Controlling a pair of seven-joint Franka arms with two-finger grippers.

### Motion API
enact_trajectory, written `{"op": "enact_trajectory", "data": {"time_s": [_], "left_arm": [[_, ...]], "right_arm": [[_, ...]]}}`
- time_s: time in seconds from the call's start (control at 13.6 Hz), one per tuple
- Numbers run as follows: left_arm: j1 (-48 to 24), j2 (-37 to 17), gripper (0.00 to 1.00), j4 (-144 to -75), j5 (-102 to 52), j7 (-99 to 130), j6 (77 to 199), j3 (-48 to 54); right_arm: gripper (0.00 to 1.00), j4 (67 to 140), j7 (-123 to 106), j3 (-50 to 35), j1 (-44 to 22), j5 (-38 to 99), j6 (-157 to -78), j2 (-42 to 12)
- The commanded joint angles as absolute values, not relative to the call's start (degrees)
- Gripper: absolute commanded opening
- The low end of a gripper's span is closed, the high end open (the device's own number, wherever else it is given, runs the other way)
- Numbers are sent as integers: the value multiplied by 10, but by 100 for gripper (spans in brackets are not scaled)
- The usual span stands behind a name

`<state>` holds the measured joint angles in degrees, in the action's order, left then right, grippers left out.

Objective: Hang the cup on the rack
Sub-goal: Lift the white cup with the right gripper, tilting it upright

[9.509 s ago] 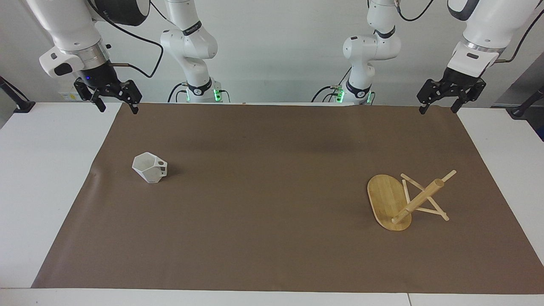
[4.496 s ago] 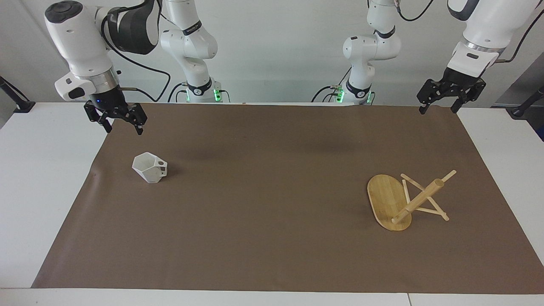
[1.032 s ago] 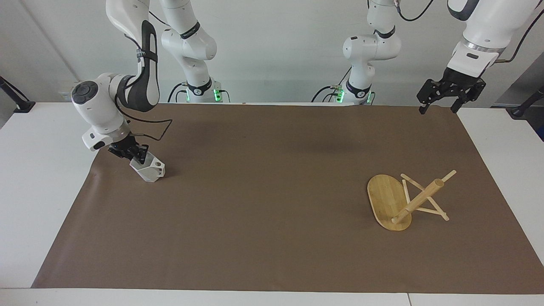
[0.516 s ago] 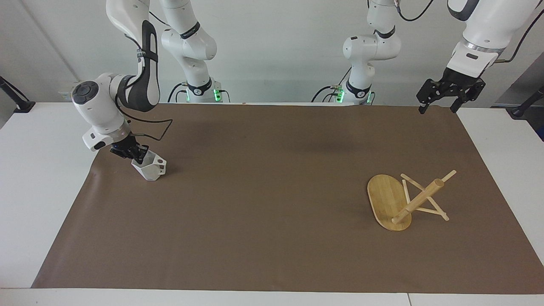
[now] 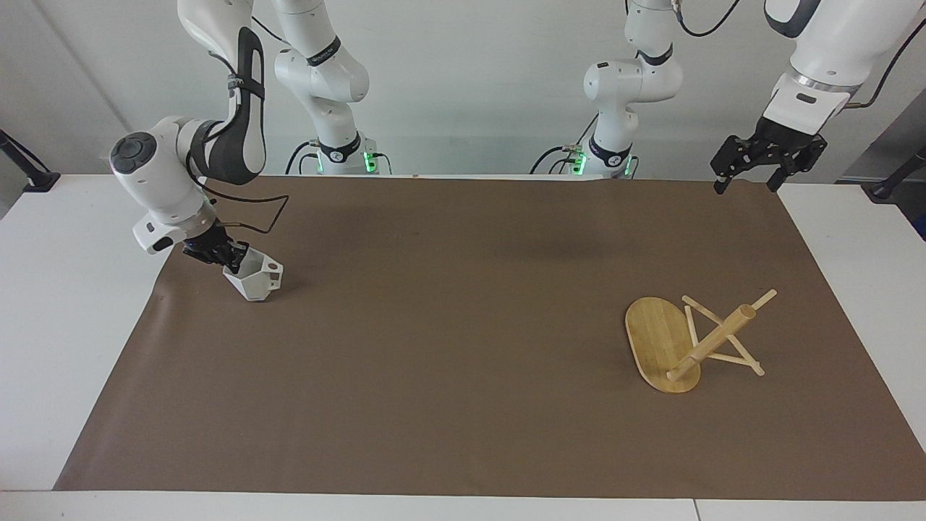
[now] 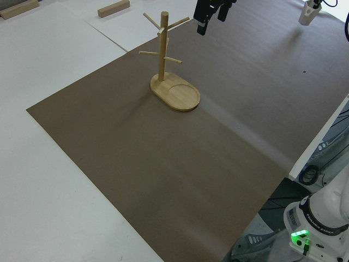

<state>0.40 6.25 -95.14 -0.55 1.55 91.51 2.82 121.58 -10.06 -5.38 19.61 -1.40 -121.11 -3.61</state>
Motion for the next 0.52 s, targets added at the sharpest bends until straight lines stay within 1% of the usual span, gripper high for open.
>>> {"op": "enact_trajectory", "data": {"time_s": [0.0, 0.15, 0.44], "left_arm": [[3, 77, 100, -969, -21, 11, 923, 29], [-7, 78, 100, -969, -21, 18, 920, 29], [-2, 77, 100, -968, -21, 18, 926, 28]], "right_arm": [[0, 1195, -94, -56, 199, -10, -1184, -33], [0, 1180, -93, -56, 199, -10, -1166, -31], [0, 1139, -63, -62, 195, -11, -1119, -23]]}}
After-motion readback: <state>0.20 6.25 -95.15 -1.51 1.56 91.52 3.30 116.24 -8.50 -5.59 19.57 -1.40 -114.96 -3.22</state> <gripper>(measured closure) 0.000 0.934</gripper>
